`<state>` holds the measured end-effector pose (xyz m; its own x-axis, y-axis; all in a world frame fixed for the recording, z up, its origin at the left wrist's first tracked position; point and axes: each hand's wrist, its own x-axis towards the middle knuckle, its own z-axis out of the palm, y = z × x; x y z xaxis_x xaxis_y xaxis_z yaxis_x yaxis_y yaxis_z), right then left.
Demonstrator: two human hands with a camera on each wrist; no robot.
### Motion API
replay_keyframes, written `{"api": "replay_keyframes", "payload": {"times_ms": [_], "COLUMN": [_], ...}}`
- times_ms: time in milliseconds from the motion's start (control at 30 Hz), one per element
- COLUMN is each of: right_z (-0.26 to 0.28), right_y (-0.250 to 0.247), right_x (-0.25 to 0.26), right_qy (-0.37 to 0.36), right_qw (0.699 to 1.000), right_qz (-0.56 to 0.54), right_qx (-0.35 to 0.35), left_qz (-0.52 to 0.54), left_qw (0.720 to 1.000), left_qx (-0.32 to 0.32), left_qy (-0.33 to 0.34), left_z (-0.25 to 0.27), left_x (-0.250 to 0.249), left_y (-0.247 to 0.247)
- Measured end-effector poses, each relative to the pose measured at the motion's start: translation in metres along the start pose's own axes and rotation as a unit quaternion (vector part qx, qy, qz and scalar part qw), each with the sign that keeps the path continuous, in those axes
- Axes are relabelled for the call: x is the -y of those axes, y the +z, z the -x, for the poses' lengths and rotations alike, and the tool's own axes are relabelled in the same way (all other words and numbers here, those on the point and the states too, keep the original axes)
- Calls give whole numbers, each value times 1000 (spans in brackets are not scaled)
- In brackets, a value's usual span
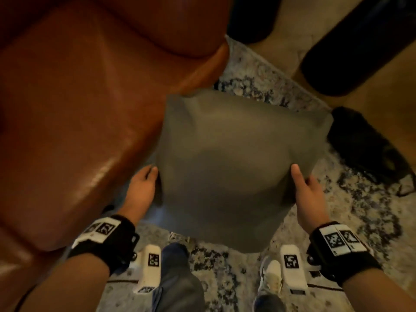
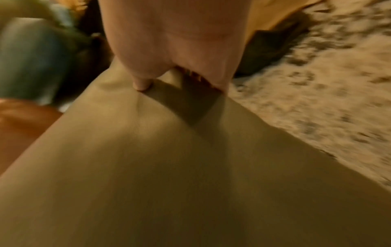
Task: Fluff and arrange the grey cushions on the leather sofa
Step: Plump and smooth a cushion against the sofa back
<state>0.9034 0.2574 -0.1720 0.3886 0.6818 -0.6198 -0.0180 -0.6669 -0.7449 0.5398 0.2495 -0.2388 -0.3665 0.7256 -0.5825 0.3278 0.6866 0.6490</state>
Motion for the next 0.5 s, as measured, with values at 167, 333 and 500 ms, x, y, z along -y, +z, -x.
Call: {"api": "replay_keyframes", "payload": {"times_ms": [167,333,500], "right_z": [65,114,126], "right_y": [69,151,223], "right_x": [129,216,260], "right_qy": [-178,-288,-372], "right_qw": [979,940,897], "right_qz": [94,155,218], "right_qx": [33,100,103], "left_qz": [126,110,0], "left_qw": [989,991,969], "left_qx": [-8,-54,-226], "left_qy": [-79,-48,96], "left_z": [24,25,32], "left_x": [-20,-56,-156], "left_y": [-84,-166,-243]}}
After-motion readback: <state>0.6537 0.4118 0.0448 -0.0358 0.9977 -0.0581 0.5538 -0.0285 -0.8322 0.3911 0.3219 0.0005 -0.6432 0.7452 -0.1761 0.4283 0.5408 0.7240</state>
